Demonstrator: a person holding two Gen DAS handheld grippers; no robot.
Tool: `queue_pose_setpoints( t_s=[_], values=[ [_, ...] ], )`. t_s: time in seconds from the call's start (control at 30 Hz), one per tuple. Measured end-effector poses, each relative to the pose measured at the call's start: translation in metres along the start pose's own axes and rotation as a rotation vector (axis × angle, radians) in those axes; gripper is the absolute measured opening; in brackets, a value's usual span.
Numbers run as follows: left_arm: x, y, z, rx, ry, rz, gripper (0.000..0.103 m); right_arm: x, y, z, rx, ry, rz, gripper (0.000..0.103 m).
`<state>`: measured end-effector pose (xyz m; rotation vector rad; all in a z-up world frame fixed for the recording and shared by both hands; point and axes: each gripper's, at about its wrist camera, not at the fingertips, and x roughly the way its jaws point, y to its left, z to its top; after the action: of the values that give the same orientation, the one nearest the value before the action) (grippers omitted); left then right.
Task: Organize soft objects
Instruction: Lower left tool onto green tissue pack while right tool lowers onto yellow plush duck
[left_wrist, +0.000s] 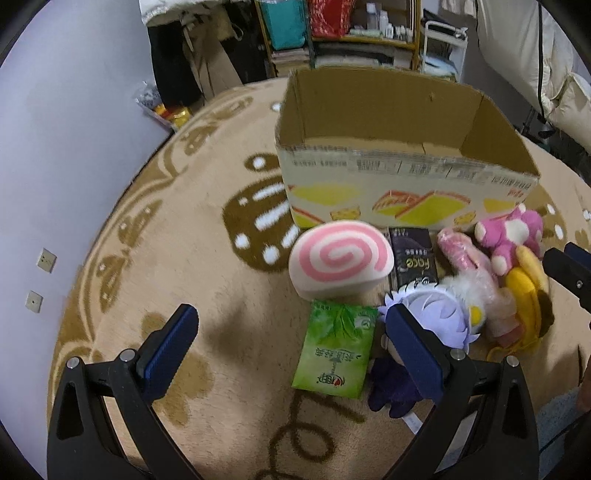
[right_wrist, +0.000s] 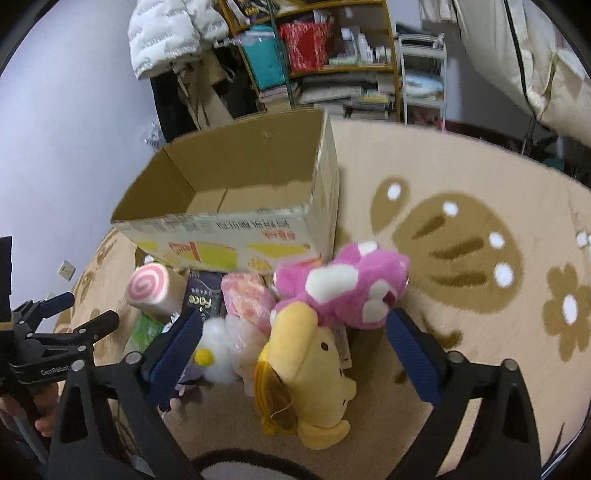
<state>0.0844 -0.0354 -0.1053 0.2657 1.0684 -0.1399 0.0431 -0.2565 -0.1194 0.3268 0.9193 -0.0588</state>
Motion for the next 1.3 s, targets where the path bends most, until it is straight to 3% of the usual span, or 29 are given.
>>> queue_pose_setpoints(
  t_s=[0.17, 0.43, 0.67, 0.8, 0.9, 1.03, 1.1, 1.23, 1.3],
  values=[
    [0.019, -0.002, -0.004, 0.013, 0.055, 0.021, 0.101, 0.013, -0.006, -0.002, 0.023, 0.046, 0.018, 0.096],
    [0.041, -0.003, -0.005, 0.01, 0.124, -0.008, 0.101, 0.036, -0.012, -0.006, 0.048, 0.13, 0.028, 0.09],
    [0.061, -0.006, -0.006, 0.015, 0.177, -0.011, 0.101, 0.049, -0.017, -0.009, 0.068, 0.182, 0.048, 0.071],
    [0.068, -0.007, -0.01, 0.01, 0.198, -0.023, 0.101, 0.051, -0.018, -0.01, 0.07, 0.195, 0.058, 0.068],
    [0.075, -0.009, -0.013, 0.018, 0.219, -0.017, 0.094, 0.052, -0.019, -0.011, 0.068, 0.199, 0.06, 0.068],
    [0.079, -0.01, -0.016, -0.008, 0.242, -0.064, 0.08, 0.051, -0.021, -0.012, 0.07, 0.201, 0.061, 0.067],
    [0.08, -0.009, -0.016, -0.016, 0.247, -0.084, 0.075, 0.051, -0.021, -0.012, 0.07, 0.2, 0.065, 0.058],
    [0.081, -0.007, -0.015, -0.025, 0.25, -0.13, 0.056, 0.049, -0.018, -0.012, 0.066, 0.197, 0.075, 0.056],
    [0.08, -0.009, -0.015, -0.011, 0.244, -0.122, 0.056, 0.047, -0.017, -0.011, 0.067, 0.192, 0.076, 0.054]
  ],
)
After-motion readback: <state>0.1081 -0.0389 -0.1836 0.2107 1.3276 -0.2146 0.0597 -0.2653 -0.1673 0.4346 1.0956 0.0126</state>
